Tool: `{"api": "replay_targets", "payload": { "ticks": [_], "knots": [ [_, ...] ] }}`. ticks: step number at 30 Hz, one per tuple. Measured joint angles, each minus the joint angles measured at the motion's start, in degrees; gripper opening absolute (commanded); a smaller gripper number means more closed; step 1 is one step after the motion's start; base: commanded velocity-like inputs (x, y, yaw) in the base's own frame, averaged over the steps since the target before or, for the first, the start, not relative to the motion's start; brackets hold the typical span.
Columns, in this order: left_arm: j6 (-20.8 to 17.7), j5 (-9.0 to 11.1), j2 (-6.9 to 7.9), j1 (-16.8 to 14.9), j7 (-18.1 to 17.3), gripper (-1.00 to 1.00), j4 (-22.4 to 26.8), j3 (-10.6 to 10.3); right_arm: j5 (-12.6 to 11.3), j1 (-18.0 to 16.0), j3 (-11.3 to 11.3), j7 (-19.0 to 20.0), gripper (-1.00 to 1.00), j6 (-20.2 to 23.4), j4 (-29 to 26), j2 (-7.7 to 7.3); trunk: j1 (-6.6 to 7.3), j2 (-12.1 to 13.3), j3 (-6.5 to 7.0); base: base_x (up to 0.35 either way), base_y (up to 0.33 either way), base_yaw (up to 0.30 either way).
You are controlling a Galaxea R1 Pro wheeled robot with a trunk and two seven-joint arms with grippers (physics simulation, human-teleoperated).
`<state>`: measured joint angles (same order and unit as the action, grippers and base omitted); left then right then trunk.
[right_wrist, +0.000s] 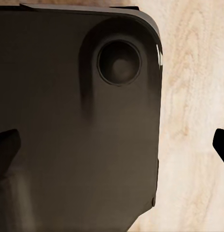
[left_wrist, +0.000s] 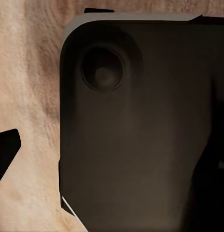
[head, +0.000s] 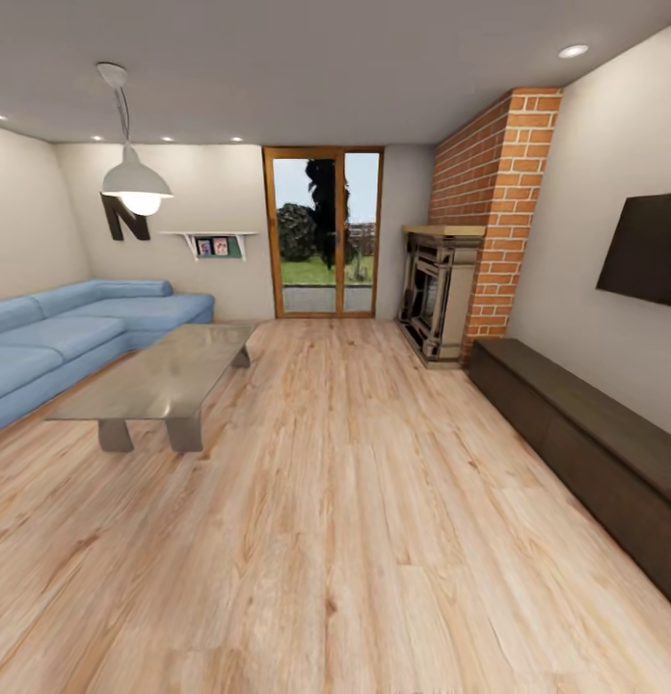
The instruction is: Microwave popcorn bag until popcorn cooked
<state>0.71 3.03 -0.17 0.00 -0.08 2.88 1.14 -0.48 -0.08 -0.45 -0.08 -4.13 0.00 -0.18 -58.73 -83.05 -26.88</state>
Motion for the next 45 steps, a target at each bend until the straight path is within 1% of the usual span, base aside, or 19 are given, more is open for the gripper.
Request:
{"api": "replay_targets", "payload": {
  "ticks": [45],
  "knots": [
    [0.0, 0.0, 0.0, 0.0, 0.0, 1.0, 0.0, 0.0, 0.0, 0.0, 0.1, 0.0, 1.0, 0.0, 0.0, 0.0, 0.0, 0.0, 0.0, 0.0, 0.0, -0.251]
  ]
}}
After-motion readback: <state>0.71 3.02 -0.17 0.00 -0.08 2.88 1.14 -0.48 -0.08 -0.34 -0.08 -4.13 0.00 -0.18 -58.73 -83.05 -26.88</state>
